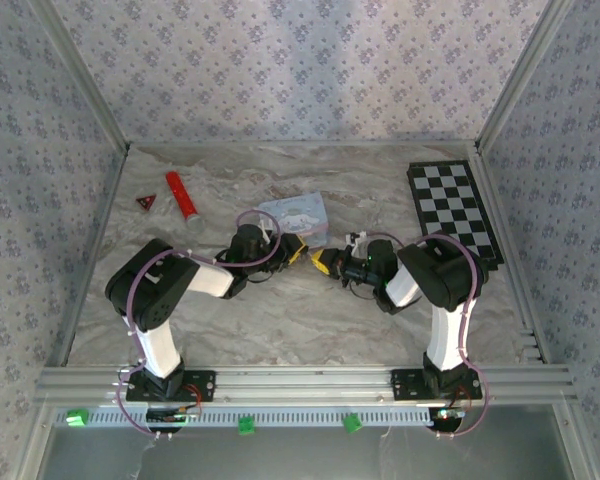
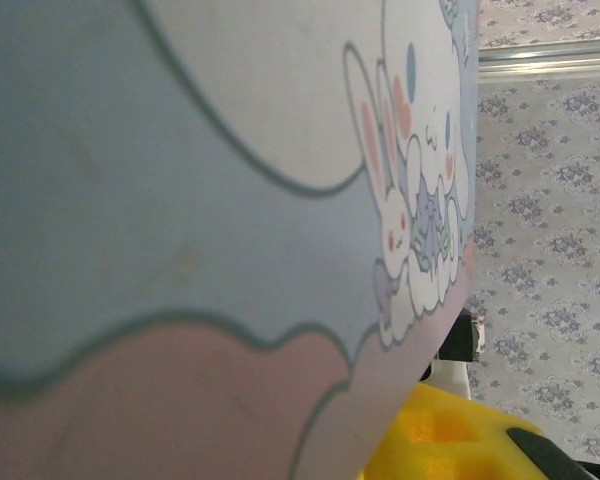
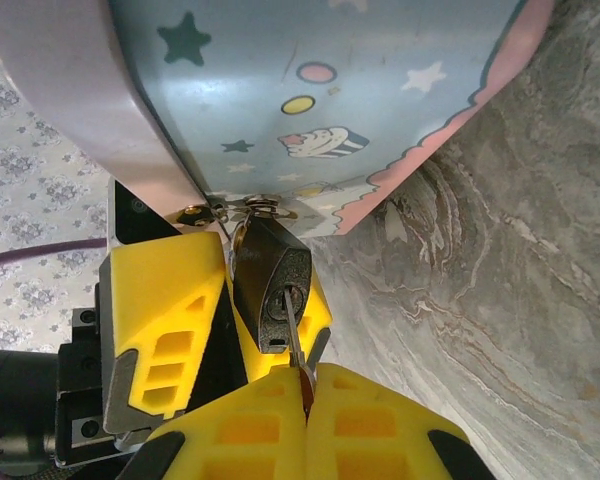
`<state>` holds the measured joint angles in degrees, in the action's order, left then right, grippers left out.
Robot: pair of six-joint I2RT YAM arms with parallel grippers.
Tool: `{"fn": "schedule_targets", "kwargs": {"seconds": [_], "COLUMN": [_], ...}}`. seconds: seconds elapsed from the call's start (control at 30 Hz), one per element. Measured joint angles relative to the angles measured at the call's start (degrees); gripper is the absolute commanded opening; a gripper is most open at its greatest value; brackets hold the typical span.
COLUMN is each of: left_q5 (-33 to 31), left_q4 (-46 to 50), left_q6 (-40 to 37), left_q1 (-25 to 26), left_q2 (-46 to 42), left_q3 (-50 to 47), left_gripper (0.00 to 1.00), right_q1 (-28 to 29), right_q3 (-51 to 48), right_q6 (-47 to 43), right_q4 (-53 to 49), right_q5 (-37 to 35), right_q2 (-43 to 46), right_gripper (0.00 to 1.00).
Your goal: Unlock the padlock with the key
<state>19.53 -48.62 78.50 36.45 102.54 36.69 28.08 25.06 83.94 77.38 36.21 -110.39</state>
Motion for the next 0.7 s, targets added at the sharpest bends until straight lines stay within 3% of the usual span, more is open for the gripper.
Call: {"fn": "schedule_targets", "kwargs": {"seconds": [0.43, 0.7], "left_q5": [0.5, 0.8], "left_q4": [0.9, 1.0], "left_q6": [-2.0, -3.0], "left_q1": [0.8, 1.3], "left_q2": [0.9, 1.1], "left_q3": [0.0, 0.0], "left_gripper": [0.34, 0.42], "right_q1": [1.3, 1.8], "right_q3": [-2.3, -4.0], "right_q6": [-0.9, -1.3], "right_q4": [0.4, 1.1], "right_q5": [-1.9, -2.6], "right_q2": [0.0, -0.3], "right_gripper": [0.0, 0.0]}}
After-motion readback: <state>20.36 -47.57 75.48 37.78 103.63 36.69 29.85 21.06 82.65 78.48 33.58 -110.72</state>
